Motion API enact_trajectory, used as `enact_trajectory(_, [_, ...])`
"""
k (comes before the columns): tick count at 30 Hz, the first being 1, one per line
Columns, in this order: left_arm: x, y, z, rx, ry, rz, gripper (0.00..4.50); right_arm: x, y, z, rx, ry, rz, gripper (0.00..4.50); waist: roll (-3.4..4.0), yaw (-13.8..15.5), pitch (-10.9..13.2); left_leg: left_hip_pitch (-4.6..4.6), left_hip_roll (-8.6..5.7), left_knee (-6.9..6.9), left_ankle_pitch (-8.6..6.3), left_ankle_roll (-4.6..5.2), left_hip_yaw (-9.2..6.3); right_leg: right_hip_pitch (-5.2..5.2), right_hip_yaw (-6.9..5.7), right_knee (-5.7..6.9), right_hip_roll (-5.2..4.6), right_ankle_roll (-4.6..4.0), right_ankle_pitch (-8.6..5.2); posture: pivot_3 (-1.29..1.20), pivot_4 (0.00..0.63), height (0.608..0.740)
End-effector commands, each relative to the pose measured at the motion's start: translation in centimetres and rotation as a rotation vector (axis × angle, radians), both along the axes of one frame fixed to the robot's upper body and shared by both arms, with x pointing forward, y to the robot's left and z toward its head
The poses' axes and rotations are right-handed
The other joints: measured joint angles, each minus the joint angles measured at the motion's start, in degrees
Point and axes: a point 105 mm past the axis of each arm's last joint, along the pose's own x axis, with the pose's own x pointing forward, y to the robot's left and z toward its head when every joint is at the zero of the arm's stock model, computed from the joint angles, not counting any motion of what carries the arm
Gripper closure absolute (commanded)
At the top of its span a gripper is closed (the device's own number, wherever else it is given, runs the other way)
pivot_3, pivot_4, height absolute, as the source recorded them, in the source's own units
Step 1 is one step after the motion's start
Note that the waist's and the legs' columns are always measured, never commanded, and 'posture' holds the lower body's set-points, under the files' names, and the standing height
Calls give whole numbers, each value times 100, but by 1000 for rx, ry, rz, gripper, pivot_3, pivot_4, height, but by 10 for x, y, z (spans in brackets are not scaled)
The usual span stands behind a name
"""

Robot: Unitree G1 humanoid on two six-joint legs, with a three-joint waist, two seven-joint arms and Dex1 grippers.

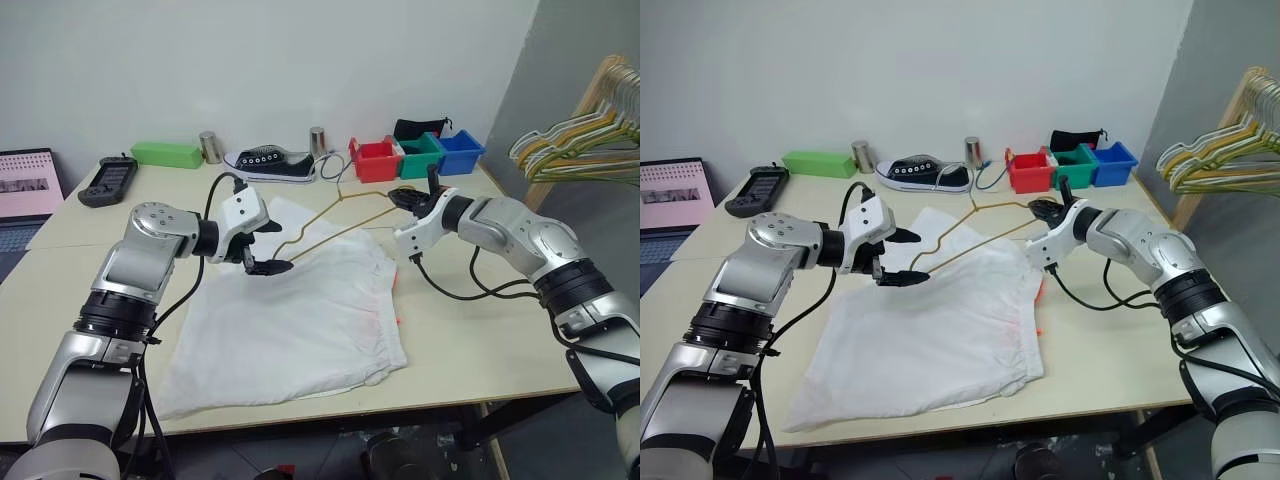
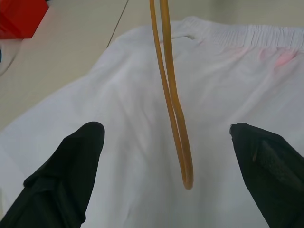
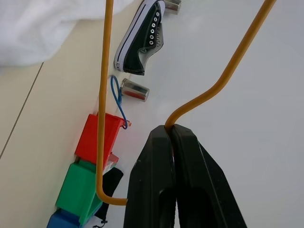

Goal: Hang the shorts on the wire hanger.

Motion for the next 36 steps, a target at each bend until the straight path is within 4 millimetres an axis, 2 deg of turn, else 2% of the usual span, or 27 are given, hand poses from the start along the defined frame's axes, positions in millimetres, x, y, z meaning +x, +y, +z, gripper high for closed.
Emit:
enact_trajectory(1, [-1,-2,5,15,-37,-9,40,0,0,27,53,-60,-1,4500,0,-1,0,0,0,0,0,0,0,0,0,0,0,0,0,-194,0,740])
enact_trajectory(9, [7,4,-14,6,-13,56,40,-11,16,41,81,-79,51,4500,0,-6,-1,0,0,1,0,0,-1,0,0,1,0,0,0,-202,0,740])
enact_trajectory(13, [6,-2,-10,-19,-7,26,624,-9,13,38,81,-70,38,4500,-1,-4,-1,0,0,2,0,0,-2,1,-1,1,0,-1,1,-202,0,740])
enact_trajectory(18, [5,-5,-8,-22,-8,13,1829,-8,12,36,79,-63,29,4500,0,-12,-1,1,0,3,0,0,-2,2,-1,1,0,-3,2,-203,0,740])
enact_trajectory(21, [4,-5,-8,-16,-7,5,2323,-8,12,36,82,-64,28,4500,0,-12,-1,1,0,3,0,0,-2,2,-1,2,0,-3,2,-203,0,740])
enact_trajectory(30, [4,-6,-5,-16,-13,-2,4315,-10,14,34,80,-57,35,4500,0,-12,-2,1,0,3,0,0,-2,2,-1,2,0,-3,2,-202,0,740])
enact_trajectory(31, [4,-6,-5,-15,-14,-1,4469,-10,14,34,81,-55,36,4500,0,-11,-2,1,0,3,0,0,-2,2,-1,2,0,-3,2,-202,0,740])
enact_trajectory(36, [6,-4,-6,17,-35,6,4469,-11,15,28,77,-25,44,4500,0,-12,-2,1,0,3,0,0,-2,2,-1,2,0,-3,2,-200,0,740])
